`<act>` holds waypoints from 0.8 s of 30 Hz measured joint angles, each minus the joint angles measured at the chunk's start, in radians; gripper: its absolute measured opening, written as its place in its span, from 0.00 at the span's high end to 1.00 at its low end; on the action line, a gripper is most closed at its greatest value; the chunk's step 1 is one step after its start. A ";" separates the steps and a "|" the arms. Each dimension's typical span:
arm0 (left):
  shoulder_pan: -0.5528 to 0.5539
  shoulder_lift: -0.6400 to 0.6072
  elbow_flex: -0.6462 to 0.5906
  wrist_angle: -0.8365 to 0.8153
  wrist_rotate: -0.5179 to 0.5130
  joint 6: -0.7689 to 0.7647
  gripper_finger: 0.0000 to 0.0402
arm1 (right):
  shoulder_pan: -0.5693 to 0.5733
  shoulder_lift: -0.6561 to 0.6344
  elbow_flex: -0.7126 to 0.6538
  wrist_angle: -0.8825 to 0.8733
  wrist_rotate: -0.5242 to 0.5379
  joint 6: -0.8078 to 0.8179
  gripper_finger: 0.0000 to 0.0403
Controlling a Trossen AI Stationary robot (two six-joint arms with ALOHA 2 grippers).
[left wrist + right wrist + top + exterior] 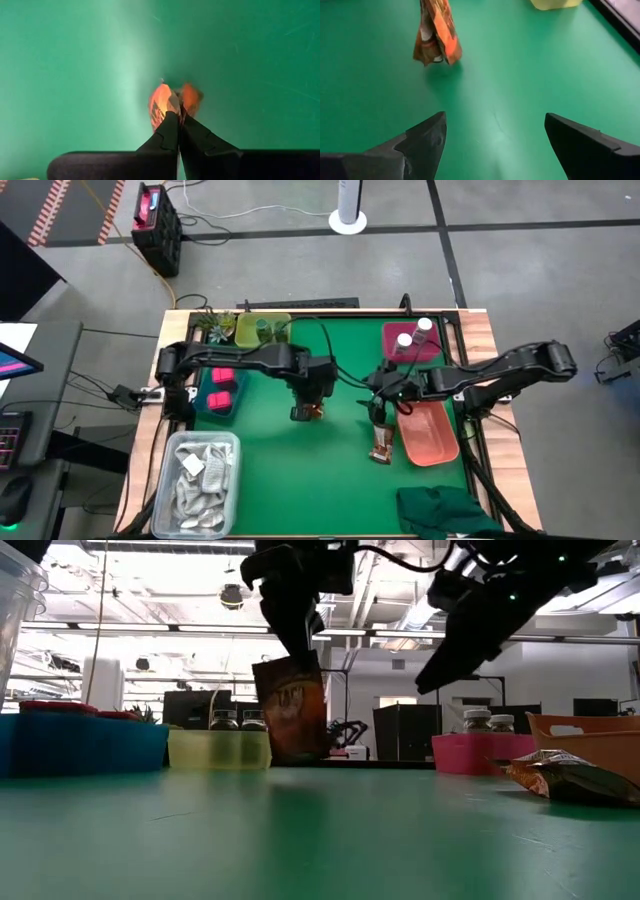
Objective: Sort spices by type
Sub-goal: Put the bottom left orange seasoning pack into the orange bin
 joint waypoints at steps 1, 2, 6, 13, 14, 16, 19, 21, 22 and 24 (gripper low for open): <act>0.000 0.003 0.000 -0.004 0.002 -0.004 1.00 | 0.004 -0.005 0.000 -0.015 0.013 0.003 0.11; 0.000 0.005 0.000 -0.005 0.002 -0.008 1.00 | 0.008 -0.008 0.000 -0.034 0.026 0.007 0.11; -0.001 0.004 -0.002 -0.002 0.003 -0.012 0.99 | 0.010 -0.011 0.000 -0.050 0.042 0.028 0.11; -0.027 0.003 -0.002 0.020 0.002 -0.035 0.98 | 0.040 0.000 0.000 -0.016 0.041 0.036 0.11; -0.031 0.003 -0.002 0.028 0.002 -0.036 0.98 | 0.045 0.000 0.000 -0.009 0.041 0.035 0.11; -0.037 0.003 -0.002 0.035 0.002 -0.032 0.98 | 0.055 0.000 0.000 0.006 0.041 0.035 0.11; -0.042 0.011 -0.003 0.040 0.002 -0.035 0.98 | 0.067 0.000 0.000 0.027 0.041 0.036 0.11; -0.042 0.017 -0.003 0.029 0.003 -0.042 0.98 | 0.071 0.000 0.000 0.022 0.041 0.036 0.11; -0.043 0.020 -0.004 0.024 0.003 -0.044 0.98 | 0.075 0.000 0.000 0.023 0.041 0.039 0.11; -0.047 0.033 -0.004 0.028 0.002 -0.045 0.98 | 0.080 0.000 0.000 0.022 0.041 0.041 0.11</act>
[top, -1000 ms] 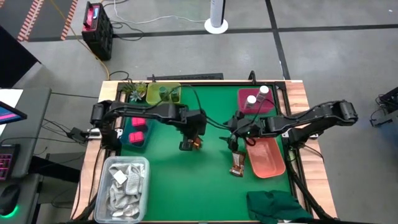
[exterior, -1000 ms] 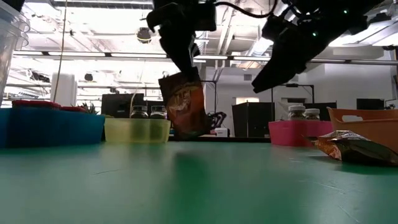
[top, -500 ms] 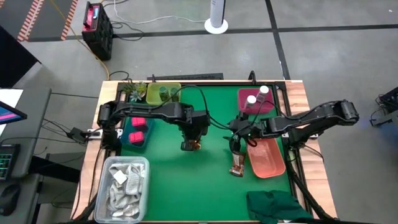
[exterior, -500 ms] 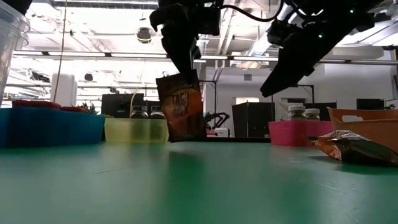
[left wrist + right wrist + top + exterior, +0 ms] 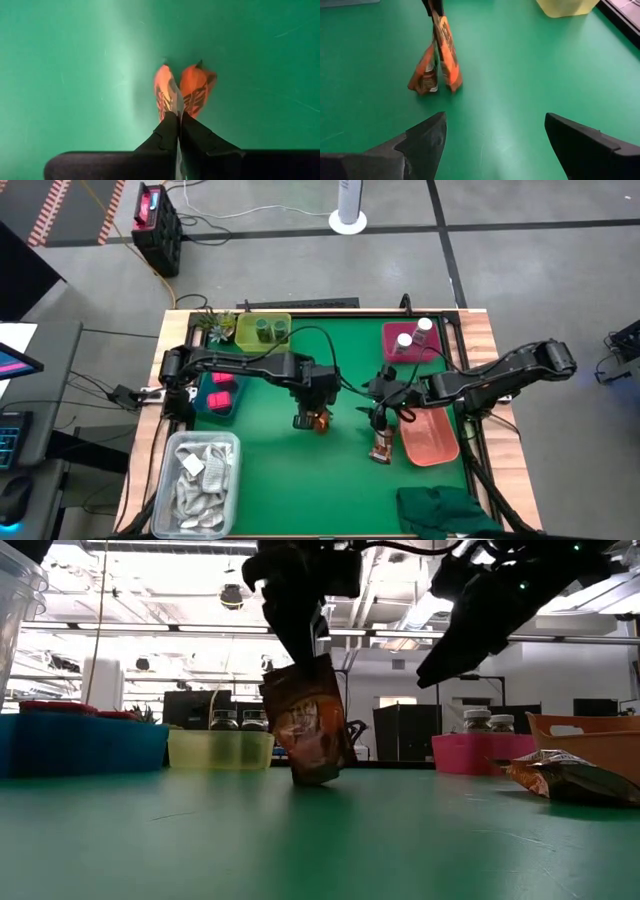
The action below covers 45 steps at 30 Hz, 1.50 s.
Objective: Sort spices by type
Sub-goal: Put the bottom left orange seasoning pack into the orange bin, then put the middle orange seasoning bag into the orange bin
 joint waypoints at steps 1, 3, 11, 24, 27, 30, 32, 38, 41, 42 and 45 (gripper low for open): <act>-0.003 0.003 0.000 -0.002 -0.001 0.001 0.98 | 0.000 0.000 0.000 -0.001 0.000 0.000 0.11; -0.010 0.005 0.000 0.002 -0.001 0.000 0.98 | 0.001 0.000 0.000 0.001 0.000 0.000 0.11; -0.026 0.004 0.000 0.026 0.008 0.003 0.89 | -0.001 0.000 0.000 0.003 0.000 0.000 0.11; -0.023 -0.002 0.030 -0.005 0.008 0.009 0.83 | -0.002 0.000 0.001 0.004 0.000 0.004 0.11; -0.023 -0.001 0.044 -0.015 0.008 0.009 0.83 | -0.002 0.000 0.001 0.004 0.000 0.004 0.11; -0.023 -0.001 0.055 -0.015 0.008 0.009 0.83 | -0.002 0.000 0.001 0.004 0.000 0.004 0.11; -0.023 -0.001 0.055 -0.015 0.008 0.009 0.83 | -0.002 0.000 0.001 0.003 0.000 0.004 0.11; -0.023 -0.001 0.056 -0.033 0.008 0.008 0.83 | -0.001 0.000 0.001 0.002 0.000 0.004 0.11; -0.023 -0.001 0.056 -0.040 0.008 0.009 0.83 | 0.010 0.000 0.001 0.016 0.000 -0.005 0.11; -0.023 -0.003 0.056 -0.043 0.007 0.009 0.83 | 0.019 0.000 0.001 0.036 0.000 -0.021 0.11; -0.023 -0.012 0.057 -0.055 -0.007 0.011 0.83 | 0.056 0.015 0.001 0.134 0.000 -0.073 0.11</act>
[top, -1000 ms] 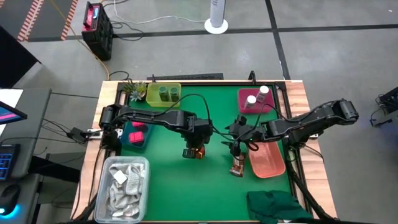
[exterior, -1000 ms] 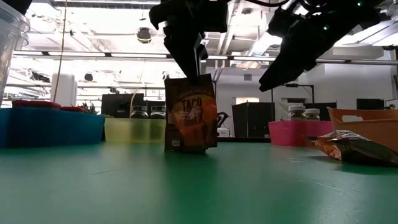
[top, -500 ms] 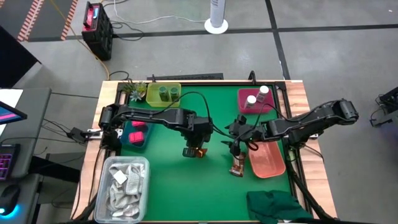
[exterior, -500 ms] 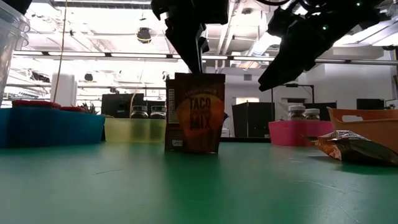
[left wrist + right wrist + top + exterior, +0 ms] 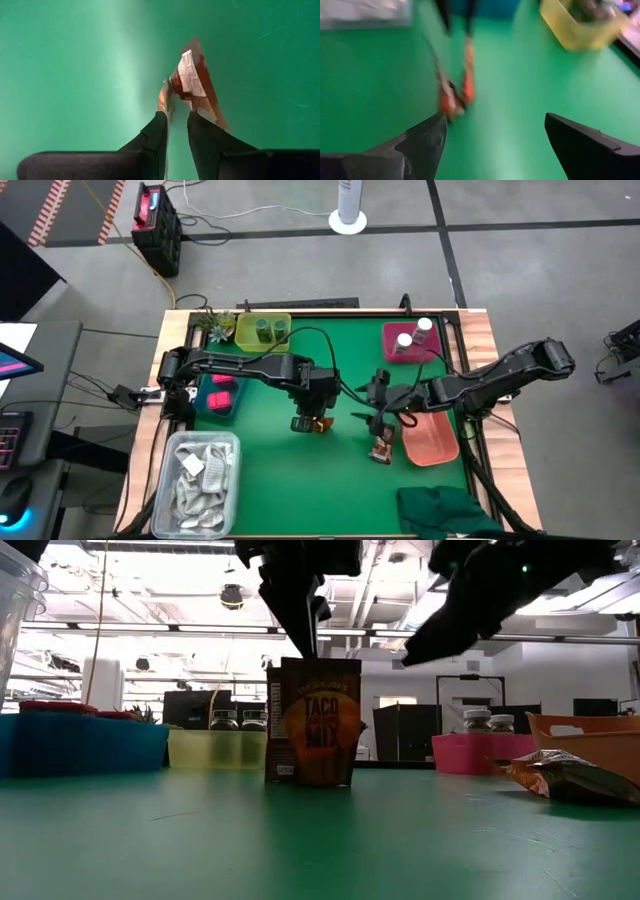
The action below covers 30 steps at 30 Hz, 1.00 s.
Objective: Sort spices by type
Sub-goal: Put the middle orange seasoning bag into the orange bin
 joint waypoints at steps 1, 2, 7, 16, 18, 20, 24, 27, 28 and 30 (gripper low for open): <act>0.000 -0.004 0.000 -0.009 -0.005 0.000 0.83 | 0.013 0.004 0.000 0.022 0.000 -0.019 0.11; 0.000 -0.006 0.000 -0.020 -0.009 0.000 0.83 | 0.025 0.017 0.000 0.048 0.000 -0.037 0.11; -0.015 -0.013 -0.001 -0.026 -0.036 0.018 0.83 | 0.068 0.107 0.000 0.188 -0.002 -0.113 0.11; -0.029 -0.066 -0.001 -0.002 -0.101 0.022 0.86 | 0.061 0.164 0.000 0.250 -0.004 -0.122 0.11; -0.029 -0.076 -0.002 -0.006 -0.101 0.013 0.86 | 0.062 0.142 0.000 0.237 -0.004 -0.124 0.11; -0.032 -0.089 -0.013 -0.002 -0.101 0.006 0.86 | 0.066 0.127 0.000 0.230 -0.004 -0.133 0.11; -0.044 -0.183 -0.112 0.097 -0.135 -0.009 0.86 | 0.076 0.124 0.000 0.223 -0.004 -0.141 0.11; -0.046 -0.282 -0.250 0.230 -0.149 -0.033 0.86 | 0.085 0.132 0.000 0.244 -0.004 -0.147 0.11; -0.045 -0.317 -0.297 0.274 -0.159 -0.045 0.86 | 0.088 0.138 0.000 0.258 -0.005 -0.154 0.12; -0.045 -0.392 -0.386 0.360 -0.194 -0.069 0.86 | 0.098 0.156 0.011 0.260 -0.005 -0.175 0.15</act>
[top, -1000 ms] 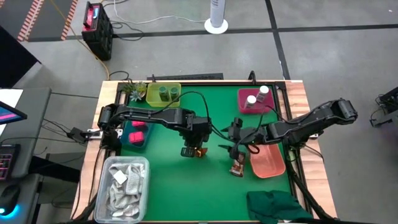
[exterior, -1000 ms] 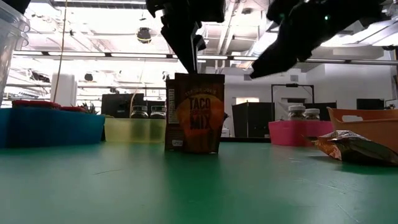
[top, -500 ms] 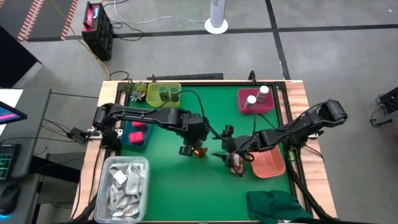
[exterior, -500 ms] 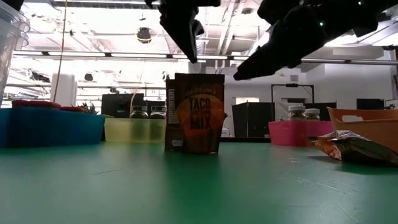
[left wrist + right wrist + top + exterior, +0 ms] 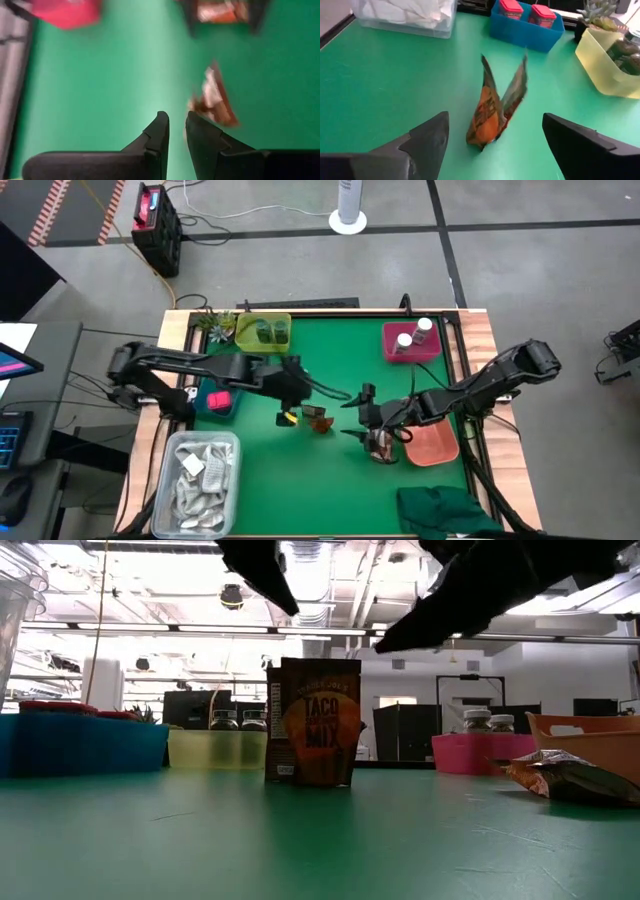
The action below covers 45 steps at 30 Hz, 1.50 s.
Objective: Sort spices by type
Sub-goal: Put the middle orange seasoning bag into the orange bin
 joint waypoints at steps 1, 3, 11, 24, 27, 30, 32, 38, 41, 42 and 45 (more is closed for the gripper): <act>0.000 -0.037 -0.038 0.039 -0.023 -0.012 0.86 | 0.004 0.013 0.018 -0.002 -0.002 -0.014 0.17; 0.000 -0.105 -0.108 0.107 -0.053 -0.038 0.86 | 0.006 0.039 0.057 -0.012 -0.007 -0.043 0.20; 0.000 -0.309 -0.305 0.287 -0.110 -0.110 0.86 | -0.005 0.139 0.218 -0.110 -0.011 -0.135 0.29; -0.012 -0.402 -0.518 0.765 -0.129 -0.017 0.86 | -0.061 0.309 0.425 -0.342 -0.055 -0.154 0.31; -0.012 -0.402 -0.518 0.790 -0.138 -0.012 0.86 | -0.073 0.333 0.445 -0.365 -0.055 -0.154 0.33; -0.012 -0.402 -0.518 0.810 -0.147 0.015 0.86 | -0.085 0.337 0.450 -0.384 -0.056 -0.145 0.40; -0.012 -0.404 -0.518 0.821 -0.154 0.029 0.86 | -0.091 0.337 0.451 -0.382 -0.056 -0.136 0.47; -0.013 -0.402 -0.518 0.818 -0.159 0.037 0.86 | -0.093 0.331 0.452 -0.414 -0.061 -0.119 0.75; -0.017 -0.402 -0.522 0.820 -0.159 0.040 0.86 | -0.093 0.331 0.452 -0.431 -0.090 -0.113 0.89; -0.017 -0.402 -0.526 0.822 -0.159 0.040 0.86 | -0.093 0.331 0.452 -0.434 -0.093 -0.109 0.94; -0.017 -0.402 -0.550 0.848 -0.159 0.041 0.86 | -0.090 0.319 0.474 -0.520 -0.097 -0.091 0.96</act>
